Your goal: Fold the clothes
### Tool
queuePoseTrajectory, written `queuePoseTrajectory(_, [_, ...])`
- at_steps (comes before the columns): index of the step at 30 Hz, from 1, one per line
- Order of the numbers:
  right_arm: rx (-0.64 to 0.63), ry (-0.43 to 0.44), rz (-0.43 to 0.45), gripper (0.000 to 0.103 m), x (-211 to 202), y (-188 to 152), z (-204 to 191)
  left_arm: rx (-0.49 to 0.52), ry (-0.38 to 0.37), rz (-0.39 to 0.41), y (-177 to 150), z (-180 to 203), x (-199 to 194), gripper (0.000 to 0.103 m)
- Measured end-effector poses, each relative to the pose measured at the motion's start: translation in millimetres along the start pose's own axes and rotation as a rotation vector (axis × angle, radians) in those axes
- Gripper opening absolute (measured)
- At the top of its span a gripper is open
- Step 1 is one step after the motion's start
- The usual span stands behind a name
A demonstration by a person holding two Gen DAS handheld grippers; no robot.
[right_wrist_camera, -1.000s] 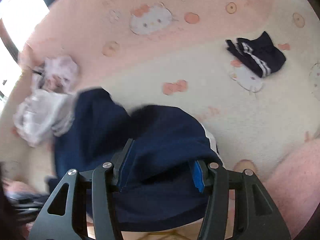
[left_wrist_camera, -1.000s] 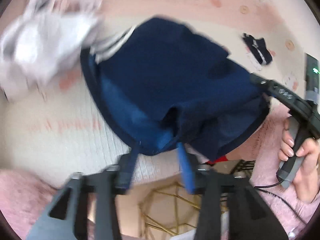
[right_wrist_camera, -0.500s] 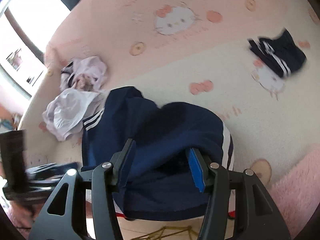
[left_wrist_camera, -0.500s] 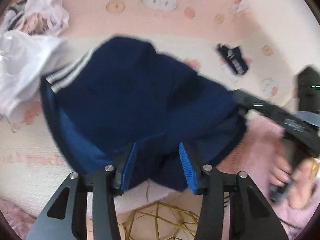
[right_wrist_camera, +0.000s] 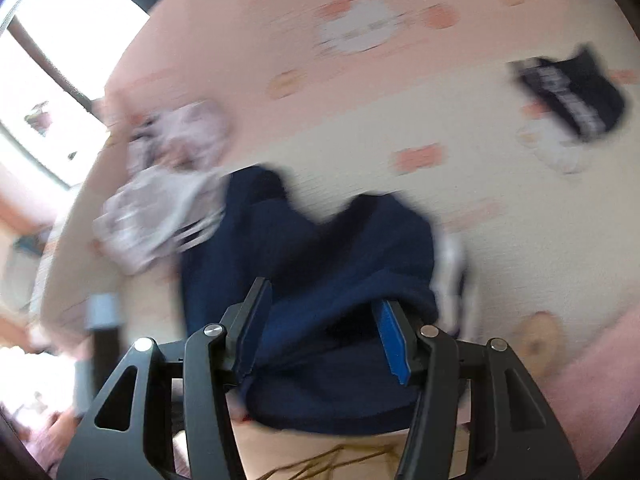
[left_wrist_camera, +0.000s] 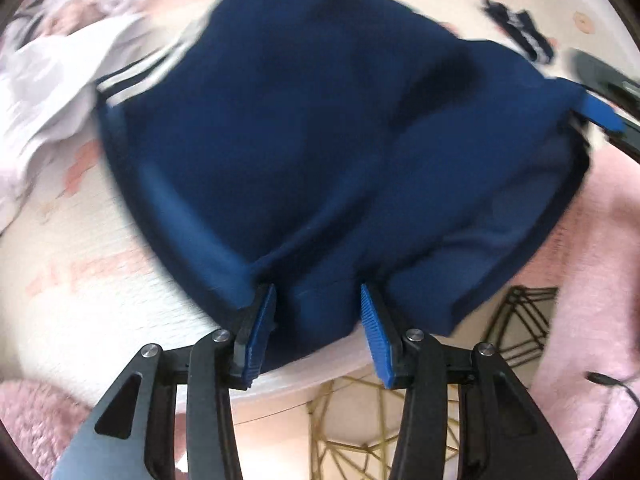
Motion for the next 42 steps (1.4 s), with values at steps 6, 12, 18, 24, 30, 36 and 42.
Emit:
queuePoseTrajectory(6, [-0.053, 0.267, -0.112, 0.055, 4.0, -3.8, -25.9, -0.118, 0.021, 0.035, 14.4, -35.5, -1.8, 0.046])
queuePoseTrajectory(12, [0.035, 0.318, -0.045, 0.055, -7.7, 6.9, -8.5, -0.232, 0.116, 0.149, 25.5, -63.4, -22.0, 0.046])
queuePoseTrajectory(18, [0.302, 0.155, 0.091, 0.055, -17.5, 17.0, 51.3, -0.273, -0.015, 0.186, 27.4, -74.9, -25.8, 0.045])
queuePoseTrajectory(24, [0.262, -0.243, -0.085, 0.055, 27.8, 4.1, 68.7, -0.085, -0.244, 0.273, 44.1, -3.2, -31.4, 0.045])
queuePoseTrajectory(30, [0.25, -0.111, -0.257, 0.026, 72.2, -15.3, 49.4, -0.087, -0.403, 0.226, 52.6, 21.1, -5.8, 0.046])
queuePoseTrajectory(36, [0.071, -0.007, -0.249, 0.026, 80.5, -14.2, -1.1, -0.014, -0.433, 0.216, 45.1, 33.5, -7.4, 0.063])
queuePoseTrajectory(42, [0.015, -0.126, -0.302, 0.028, 107.0, -26.5, -14.8, 0.012, -0.391, 0.18, 47.4, 51.3, 10.0, 0.063])
Point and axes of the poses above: each gripper's, at about its wrist camera, not at the fingertips, and x roughly the way its jaws point, z to its right, y to its top, the point moved 3 cm from there along x, roughly the way its jaws point, and after that the axes turned 2 degrees about y, right-handed, at the moved point
